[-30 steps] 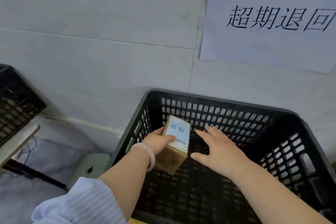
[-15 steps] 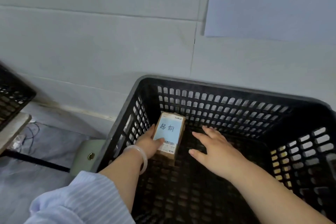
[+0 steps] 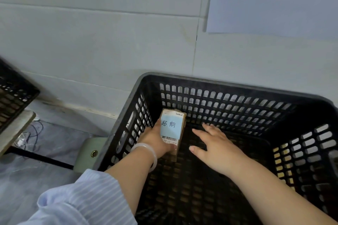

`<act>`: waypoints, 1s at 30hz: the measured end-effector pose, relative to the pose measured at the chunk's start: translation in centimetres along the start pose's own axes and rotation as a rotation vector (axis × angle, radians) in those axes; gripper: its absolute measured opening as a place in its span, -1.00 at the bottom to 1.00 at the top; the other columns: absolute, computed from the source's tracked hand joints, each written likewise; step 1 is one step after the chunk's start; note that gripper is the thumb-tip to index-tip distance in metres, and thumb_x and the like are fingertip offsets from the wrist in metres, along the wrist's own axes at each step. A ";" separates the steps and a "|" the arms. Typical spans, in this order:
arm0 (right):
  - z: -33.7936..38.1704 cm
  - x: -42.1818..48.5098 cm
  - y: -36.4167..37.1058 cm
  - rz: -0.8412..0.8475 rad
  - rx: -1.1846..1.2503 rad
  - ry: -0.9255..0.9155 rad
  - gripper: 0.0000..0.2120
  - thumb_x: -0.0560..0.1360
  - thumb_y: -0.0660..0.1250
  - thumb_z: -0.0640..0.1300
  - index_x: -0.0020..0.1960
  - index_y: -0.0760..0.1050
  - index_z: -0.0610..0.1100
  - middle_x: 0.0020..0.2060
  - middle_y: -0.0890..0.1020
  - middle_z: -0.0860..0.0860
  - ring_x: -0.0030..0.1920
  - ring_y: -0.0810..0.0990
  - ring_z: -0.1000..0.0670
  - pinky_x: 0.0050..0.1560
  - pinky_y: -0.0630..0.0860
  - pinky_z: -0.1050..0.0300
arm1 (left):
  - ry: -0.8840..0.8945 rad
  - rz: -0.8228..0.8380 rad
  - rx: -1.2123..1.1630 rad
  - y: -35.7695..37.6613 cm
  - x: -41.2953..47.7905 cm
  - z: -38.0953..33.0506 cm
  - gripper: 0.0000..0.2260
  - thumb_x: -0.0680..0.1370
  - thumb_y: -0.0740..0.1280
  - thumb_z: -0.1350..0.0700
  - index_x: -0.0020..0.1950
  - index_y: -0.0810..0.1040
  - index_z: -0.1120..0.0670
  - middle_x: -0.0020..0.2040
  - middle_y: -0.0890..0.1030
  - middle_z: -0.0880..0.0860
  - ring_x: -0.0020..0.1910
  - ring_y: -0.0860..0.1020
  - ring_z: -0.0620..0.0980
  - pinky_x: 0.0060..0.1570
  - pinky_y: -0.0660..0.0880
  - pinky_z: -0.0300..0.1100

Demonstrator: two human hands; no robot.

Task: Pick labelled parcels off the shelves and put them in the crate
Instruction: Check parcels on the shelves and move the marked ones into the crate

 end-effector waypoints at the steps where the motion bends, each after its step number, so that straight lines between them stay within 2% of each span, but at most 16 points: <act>1: 0.0 0.0 0.0 0.001 -0.001 0.000 -0.37 0.57 0.13 0.28 0.56 0.02 0.18 0.58 -0.09 0.10 0.56 -0.18 0.03 0.54 -0.08 -0.03 | -0.009 -0.014 -0.011 -0.1 0.2 0.2 -0.03 0.38 0.50 -0.14 0.58 -0.10 -0.24 0.36 0.33 0.04 0.33 0.40 0.12 0.29 0.44 0.09; 6: 0.2 0.0 -0.1 -0.003 -0.009 -0.016 -0.37 0.57 0.13 0.27 0.57 0.01 0.18 0.58 -0.07 0.10 0.56 -0.18 0.04 0.53 -0.08 -0.03 | -0.026 -0.036 0.026 -0.5 0.4 0.2 -0.08 0.47 0.45 -0.12 0.60 -0.14 -0.14 0.42 0.25 0.07 0.38 0.36 0.12 0.33 0.40 0.07; 14: 1.1 -0.3 0.0 0.001 -0.067 -0.085 -0.30 0.53 0.17 0.30 0.57 -0.03 0.17 0.58 -0.07 0.11 0.56 -0.15 0.05 0.51 -0.07 -0.02 | 0.068 -0.054 0.181 -1.1 0.5 -0.7 -0.14 0.51 0.39 -0.14 0.61 -0.12 -0.08 0.60 -0.03 0.03 0.56 0.08 0.14 0.48 0.21 0.15; 18: 2.9 -1.0 -1.1 -0.086 -0.166 -0.171 -0.24 0.51 0.18 0.32 0.58 -0.07 0.14 0.58 -0.07 0.07 0.57 -0.13 0.01 0.51 -0.09 0.00 | 0.199 -0.111 0.192 -2.7 -1.7 -3.0 -0.21 0.53 0.36 -0.15 0.61 -0.04 -0.10 0.60 0.03 0.03 0.56 0.08 0.11 0.50 0.17 0.10; 22: 5.1 -2.2 -2.3 -0.177 -0.216 -0.279 -0.20 0.48 0.17 0.38 0.58 -0.08 0.14 0.58 -0.06 0.08 0.56 -0.14 0.03 0.51 -0.11 -0.01 | 0.385 -0.256 0.218 -6.1 -6.5 -5.0 -0.31 0.55 0.34 -0.15 0.59 0.08 -0.12 0.59 0.10 -0.04 0.55 0.08 0.01 0.51 0.09 -0.01; 25: 7.0 -3.2 -3.5 -0.202 -0.235 -0.340 -0.17 0.46 0.15 0.42 0.58 -0.09 0.15 0.58 -0.06 0.10 0.56 -0.16 0.04 0.50 -0.15 0.02 | 0.482 -0.417 0.228 -9.0 -10.8 -4.0 -0.35 0.56 0.31 -0.18 0.58 0.10 -0.16 0.59 0.13 -0.08 0.55 0.08 -0.04 0.54 0.07 -0.04; 27: 9.0 -4.0 -4.4 -0.218 -0.236 -0.398 -0.16 0.44 0.14 0.44 0.57 -0.10 0.16 0.58 -0.06 0.10 0.56 -0.15 0.05 0.50 -0.15 0.03 | 0.487 -0.542 0.277 -10.8 -13.5 -2.0 -0.35 0.55 0.30 -0.20 0.58 0.13 -0.13 0.58 0.17 -0.03 0.54 0.12 0.01 0.53 0.10 -0.01; 30: 13.6 -5.8 -4.9 -0.268 -0.228 -0.527 -0.15 0.43 0.17 0.44 0.57 -0.10 0.17 0.58 -0.06 0.11 0.56 -0.16 0.07 0.50 -0.16 0.04 | 0.374 -0.693 0.334 -12.9 -17.5 2.4 -0.33 0.53 0.30 -0.23 0.58 0.14 -0.13 0.59 0.16 0.00 0.55 0.13 0.06 0.53 0.08 -0.02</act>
Point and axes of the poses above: each hand's wrist, its own x-axis towards the middle knuckle, its own y-axis out of the palm, z = x × y, the point moved 7 cm from there along x, towards the middle knuckle
